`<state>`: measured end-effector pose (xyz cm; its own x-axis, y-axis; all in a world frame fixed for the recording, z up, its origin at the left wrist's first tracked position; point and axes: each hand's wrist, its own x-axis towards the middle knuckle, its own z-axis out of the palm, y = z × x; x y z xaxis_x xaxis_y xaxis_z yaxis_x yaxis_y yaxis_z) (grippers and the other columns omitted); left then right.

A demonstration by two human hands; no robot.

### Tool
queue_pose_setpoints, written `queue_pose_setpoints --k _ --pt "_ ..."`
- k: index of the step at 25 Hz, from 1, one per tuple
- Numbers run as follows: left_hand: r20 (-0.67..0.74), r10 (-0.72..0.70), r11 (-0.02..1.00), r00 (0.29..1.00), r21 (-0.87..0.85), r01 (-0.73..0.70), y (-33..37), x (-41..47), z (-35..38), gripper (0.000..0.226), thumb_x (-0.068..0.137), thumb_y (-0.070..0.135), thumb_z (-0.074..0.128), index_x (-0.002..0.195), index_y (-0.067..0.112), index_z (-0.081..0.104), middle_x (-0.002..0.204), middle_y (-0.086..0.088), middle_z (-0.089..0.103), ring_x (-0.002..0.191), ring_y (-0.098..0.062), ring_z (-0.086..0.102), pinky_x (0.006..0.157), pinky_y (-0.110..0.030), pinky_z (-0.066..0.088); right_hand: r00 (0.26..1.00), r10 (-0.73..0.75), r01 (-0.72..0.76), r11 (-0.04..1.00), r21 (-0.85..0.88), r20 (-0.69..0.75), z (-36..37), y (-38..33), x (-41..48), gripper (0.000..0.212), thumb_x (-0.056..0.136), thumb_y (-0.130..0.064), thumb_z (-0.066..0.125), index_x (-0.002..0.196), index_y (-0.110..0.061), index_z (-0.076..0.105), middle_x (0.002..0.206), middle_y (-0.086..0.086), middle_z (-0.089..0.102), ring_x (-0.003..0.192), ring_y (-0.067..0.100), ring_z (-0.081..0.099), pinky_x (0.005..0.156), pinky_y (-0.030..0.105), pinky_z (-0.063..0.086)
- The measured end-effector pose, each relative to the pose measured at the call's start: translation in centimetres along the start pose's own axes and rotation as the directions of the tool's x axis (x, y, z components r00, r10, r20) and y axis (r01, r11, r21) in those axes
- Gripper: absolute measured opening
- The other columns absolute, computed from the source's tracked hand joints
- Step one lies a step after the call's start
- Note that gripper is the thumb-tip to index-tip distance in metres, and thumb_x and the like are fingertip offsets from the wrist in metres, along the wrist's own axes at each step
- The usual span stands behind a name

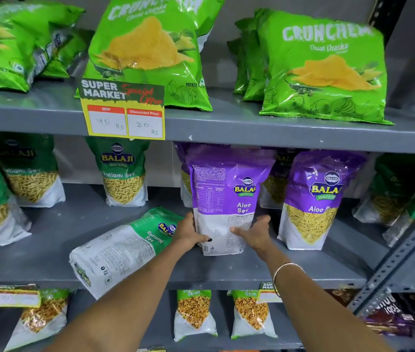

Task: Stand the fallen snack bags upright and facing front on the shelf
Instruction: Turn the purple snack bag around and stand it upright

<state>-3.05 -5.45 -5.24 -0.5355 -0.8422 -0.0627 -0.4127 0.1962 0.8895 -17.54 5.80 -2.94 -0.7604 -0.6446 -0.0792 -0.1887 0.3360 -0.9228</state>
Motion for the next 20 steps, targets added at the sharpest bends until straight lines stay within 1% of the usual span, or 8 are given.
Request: queue_pose_setpoints --k 3,5,7,9,10,13,16,20 --pt "0.101 -0.019 1.000 0.995 -0.017 0.021 0.1 0.0 -1.2 0.064 0.063 -0.008 0.072 0.121 0.005 0.048 0.120 -0.013 0.064 0.104 -0.025 0.063 0.092 -0.037 0.052 0.997 0.063 -0.064 0.997 0.033 0.048 0.2 -0.2 -0.2 0.064 0.072 -0.006 0.077 0.097 -0.006 0.018 0.108 0.015 0.050 0.099 0.022 0.050 0.094 0.039 0.048" --pt "0.091 0.007 0.999 0.996 0.032 -0.010 0.5 -0.3 -2.1 0.044 0.069 -0.007 0.066 0.109 0.007 0.056 0.098 -0.009 0.069 0.085 -0.014 0.064 0.073 -0.024 0.052 0.996 0.052 -0.055 0.998 0.041 0.079 0.4 0.3 0.2 0.056 0.075 -0.003 0.072 0.096 -0.006 0.021 0.099 0.011 0.045 0.091 0.019 0.048 0.083 0.034 0.049" --pt "0.101 0.006 1.000 0.995 -0.008 -0.005 0.2 0.1 -2.7 0.036 0.072 -0.017 0.058 0.099 0.007 0.055 0.068 -0.004 0.068 0.058 -0.003 0.065 0.056 -0.017 0.053 0.992 0.020 -0.017 1.000 -0.021 0.125 0.5 -0.2 -0.2 0.039 0.078 -0.006 0.070 0.093 -0.010 0.034 0.093 0.008 0.047 0.082 0.018 0.048 0.069 0.018 0.046" --pt "0.151 -0.014 0.999 0.988 -0.036 0.020 -0.4 0.2 -2.9 0.040 0.071 -0.022 0.057 0.100 0.004 0.050 0.053 -0.002 0.064 0.045 -0.005 0.064 0.056 -0.021 0.057 0.985 -0.012 0.028 0.995 -0.094 0.170 0.9 0.1 0.3 0.026 0.079 -0.012 0.069 0.100 -0.012 0.053 0.099 0.011 0.057 0.091 0.021 0.051 0.074 0.018 0.046" --pt "0.164 -0.031 0.998 0.986 -0.050 0.040 -0.4 0.1 -2.9 0.043 0.068 -0.018 0.064 0.101 0.005 0.050 0.056 -0.003 0.064 0.052 -0.011 0.066 0.065 -0.028 0.057 0.980 -0.022 0.045 0.992 -0.116 0.196 1.2 0.0 0.4 0.031 0.081 -0.012 0.066 0.110 -0.010 0.057 0.104 0.012 0.059 0.094 0.020 0.052 0.079 0.024 0.047" --pt "0.137 -0.006 0.999 0.991 0.034 0.001 0.4 -0.6 -2.6 0.068 0.053 0.006 0.081 0.114 0.010 0.053 0.096 -0.005 0.061 0.100 -0.022 0.059 0.095 -0.035 0.046 0.946 0.027 0.008 0.995 -0.104 0.323 1.3 -0.9 -0.2 0.045 0.087 0.001 0.052 0.131 -0.003 0.042 0.091 0.006 0.054 0.076 0.010 0.049 0.060 0.023 0.043" --pt "0.106 0.037 0.998 0.994 0.039 -0.041 1.2 -0.9 -1.9 0.080 0.065 0.009 0.079 0.135 0.012 0.040 0.126 -0.001 0.053 0.119 -0.015 0.049 0.100 -0.025 0.037 0.883 0.074 0.001 0.987 -0.160 0.463 0.4 -1.2 -0.6 0.061 0.078 0.006 0.061 0.131 -0.004 0.033 0.123 0.010 0.051 0.094 0.013 0.049 0.060 0.018 0.042" --pt "0.121 0.027 1.000 0.992 -0.019 -0.025 2.0 -1.1 -1.2 0.074 0.065 0.005 0.078 0.130 0.010 0.044 0.129 -0.009 0.058 0.121 -0.022 0.053 0.100 -0.029 0.044 0.884 0.024 0.117 0.955 -0.271 0.467 1.5 -0.9 -0.9 0.092 0.058 -0.026 0.084 0.133 -0.013 0.033 0.119 0.001 0.040 0.111 0.010 0.032 0.100 0.023 0.034"
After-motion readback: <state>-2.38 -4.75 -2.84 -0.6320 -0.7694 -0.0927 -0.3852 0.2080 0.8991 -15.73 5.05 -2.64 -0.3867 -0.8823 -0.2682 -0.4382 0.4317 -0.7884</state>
